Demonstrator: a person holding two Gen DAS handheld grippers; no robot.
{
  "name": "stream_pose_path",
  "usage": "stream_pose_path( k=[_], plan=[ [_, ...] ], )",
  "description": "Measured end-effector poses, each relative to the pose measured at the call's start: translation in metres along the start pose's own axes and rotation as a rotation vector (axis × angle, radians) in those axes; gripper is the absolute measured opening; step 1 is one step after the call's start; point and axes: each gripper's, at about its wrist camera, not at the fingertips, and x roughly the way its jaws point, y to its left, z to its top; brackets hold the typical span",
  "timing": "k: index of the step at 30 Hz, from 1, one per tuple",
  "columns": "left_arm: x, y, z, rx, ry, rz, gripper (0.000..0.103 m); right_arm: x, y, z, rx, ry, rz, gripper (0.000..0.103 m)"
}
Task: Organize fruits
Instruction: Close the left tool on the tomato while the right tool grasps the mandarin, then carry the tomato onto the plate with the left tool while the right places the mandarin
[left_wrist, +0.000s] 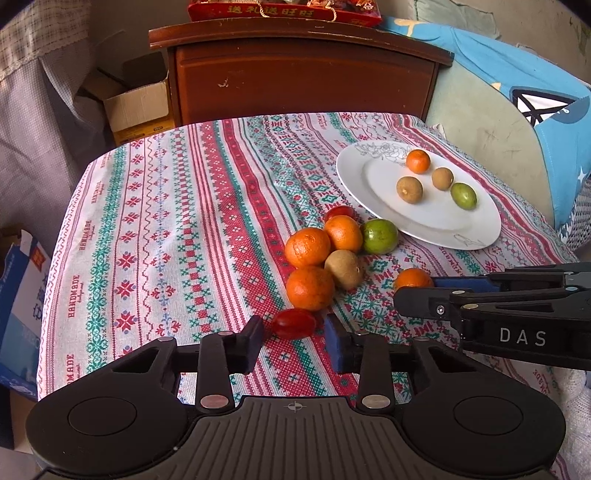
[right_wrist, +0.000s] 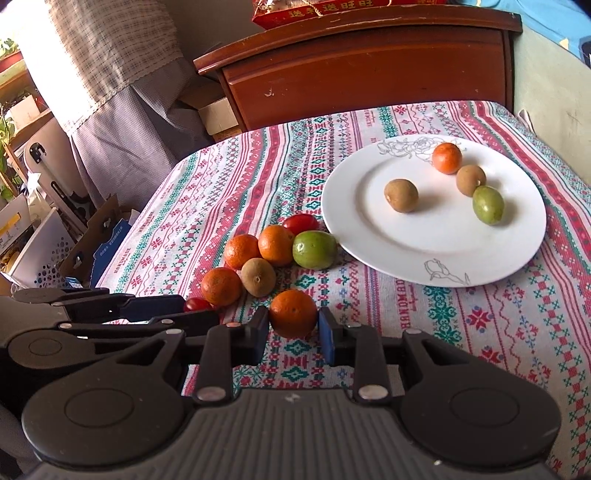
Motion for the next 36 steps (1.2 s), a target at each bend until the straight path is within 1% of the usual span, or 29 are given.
stream_pose_path(
  k=[6, 13, 19, 24, 30, 34, 36],
  plan=[
    [0.002, 0.000, 0.000, 0.001, -0.009, -0.003, 0.024, 0.002, -0.001, 0.000, 0.011, 0.006, -0.005, 0.029],
    [0.000, -0.001, 0.000, -0.007, -0.005, 0.000, 0.023, 0.000, -0.002, 0.000, 0.016, 0.000, -0.006, 0.029],
    [-0.010, -0.002, 0.006, -0.016, -0.019, -0.001, 0.023, -0.010, -0.002, 0.006, 0.025, -0.037, 0.009, 0.029],
    [-0.022, -0.005, 0.018, -0.032, -0.066, -0.012, 0.023, -0.019, -0.004, 0.015, 0.037, -0.074, 0.014, 0.029],
    [-0.030, -0.014, 0.039, -0.045, -0.133, -0.053, 0.023, -0.034, -0.015, 0.034, 0.063, -0.137, 0.013, 0.029],
    [-0.027, -0.022, 0.055, -0.050, -0.159, -0.086, 0.023, -0.040, -0.028, 0.050, 0.086, -0.162, -0.004, 0.029],
    [-0.025, -0.025, 0.062, -0.056, -0.166, -0.102, 0.023, -0.042, -0.036, 0.056, 0.095, -0.173, -0.026, 0.029]
  ],
)
